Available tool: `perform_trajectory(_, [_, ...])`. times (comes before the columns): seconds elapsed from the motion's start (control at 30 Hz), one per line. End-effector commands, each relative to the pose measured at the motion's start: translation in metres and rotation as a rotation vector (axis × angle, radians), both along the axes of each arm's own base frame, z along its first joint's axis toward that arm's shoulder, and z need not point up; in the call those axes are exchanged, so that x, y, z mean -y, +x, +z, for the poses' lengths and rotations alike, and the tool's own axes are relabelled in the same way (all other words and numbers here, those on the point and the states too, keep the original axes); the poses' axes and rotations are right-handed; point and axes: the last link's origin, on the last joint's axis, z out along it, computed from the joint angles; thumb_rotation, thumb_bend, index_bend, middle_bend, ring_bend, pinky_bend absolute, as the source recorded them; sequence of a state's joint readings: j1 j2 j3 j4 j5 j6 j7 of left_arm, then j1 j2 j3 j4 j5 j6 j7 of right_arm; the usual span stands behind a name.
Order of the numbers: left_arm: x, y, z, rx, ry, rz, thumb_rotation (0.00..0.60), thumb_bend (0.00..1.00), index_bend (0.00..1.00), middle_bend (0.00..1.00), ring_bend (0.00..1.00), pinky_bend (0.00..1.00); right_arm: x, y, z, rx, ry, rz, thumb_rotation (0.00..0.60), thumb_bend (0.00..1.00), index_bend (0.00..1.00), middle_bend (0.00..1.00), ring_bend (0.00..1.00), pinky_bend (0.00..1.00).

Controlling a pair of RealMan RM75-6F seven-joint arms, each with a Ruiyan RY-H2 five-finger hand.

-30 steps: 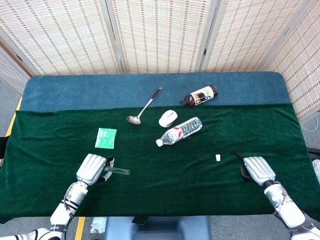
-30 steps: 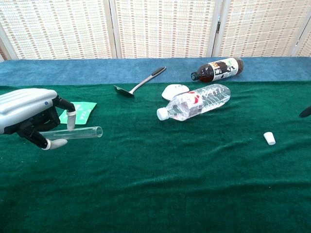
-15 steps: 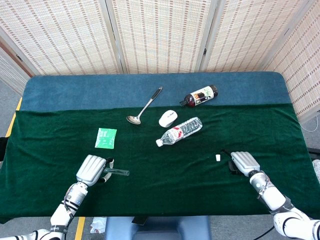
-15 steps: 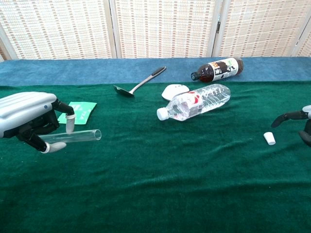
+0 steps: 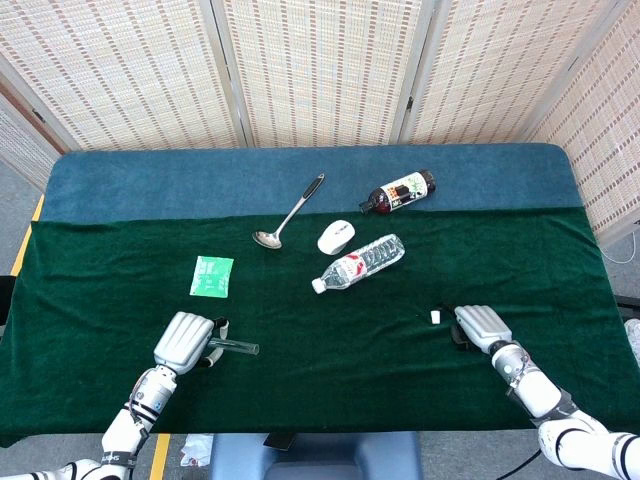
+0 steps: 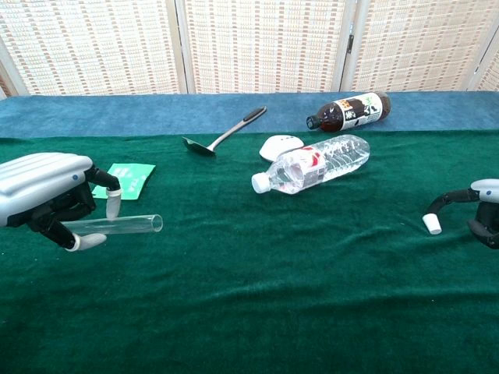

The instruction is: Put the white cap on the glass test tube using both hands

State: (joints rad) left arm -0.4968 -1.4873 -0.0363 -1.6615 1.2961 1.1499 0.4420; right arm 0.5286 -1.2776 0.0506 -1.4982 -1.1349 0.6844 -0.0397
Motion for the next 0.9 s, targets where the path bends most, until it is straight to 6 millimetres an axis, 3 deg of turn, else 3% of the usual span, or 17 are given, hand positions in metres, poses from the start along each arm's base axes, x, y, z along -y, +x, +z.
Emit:
perform_trajectory(0.03, [0.0,0.0,0.0,-0.001,-0.001,-0.001,0.6,0.48,0.68,0.98,0.97,0.86,-0.004,0.002,0.0,0.001,0.002,0.012,0.6,0.86,0.19,0.92,1.0,1.0])
perform_trajectory(0.53, [0.002,0.002,-0.003,-0.004,-0.012,-0.006,0.6,0.48,0.68,0.98,0.97,0.86,-0.039,0.005,0.012,-0.033,0.002,0.057,0.6,0.86,0.19,0.92,1.0,1.0])
perform_trajectory(0.9, [0.002,0.001,-0.002,-0.001,-0.009,-0.005,0.6,0.48,0.68,0.98,0.97,0.86,-0.042,0.007,0.014,-0.041,-0.022,0.075,0.6,0.86,0.19,0.92,1.0,1.0])
